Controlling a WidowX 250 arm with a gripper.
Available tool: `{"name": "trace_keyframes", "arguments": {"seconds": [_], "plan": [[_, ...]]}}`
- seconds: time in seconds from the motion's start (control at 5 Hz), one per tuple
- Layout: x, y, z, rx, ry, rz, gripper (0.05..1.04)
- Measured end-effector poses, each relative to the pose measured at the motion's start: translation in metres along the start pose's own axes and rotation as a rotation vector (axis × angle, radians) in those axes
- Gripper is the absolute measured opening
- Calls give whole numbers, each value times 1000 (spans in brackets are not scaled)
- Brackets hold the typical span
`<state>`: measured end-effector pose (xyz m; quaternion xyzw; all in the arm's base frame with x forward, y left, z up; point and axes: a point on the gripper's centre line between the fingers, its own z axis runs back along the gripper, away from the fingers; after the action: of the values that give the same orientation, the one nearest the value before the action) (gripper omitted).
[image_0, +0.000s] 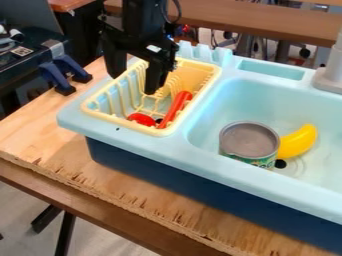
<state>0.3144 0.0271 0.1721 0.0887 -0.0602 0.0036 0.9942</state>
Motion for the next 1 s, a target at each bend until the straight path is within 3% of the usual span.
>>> {"name": "trace_keyframes", "arguments": {"seconds": [0.2, 0.6, 0.8, 1.0], "plan": [[4, 5, -9, -10, -17, -4, 1007], [14, 4, -33, -100, -69, 14, 1007], [13, -7, -45, -140, -19, -9, 1007], [9, -14, -43, -145, 4, -25, 1007]]}}
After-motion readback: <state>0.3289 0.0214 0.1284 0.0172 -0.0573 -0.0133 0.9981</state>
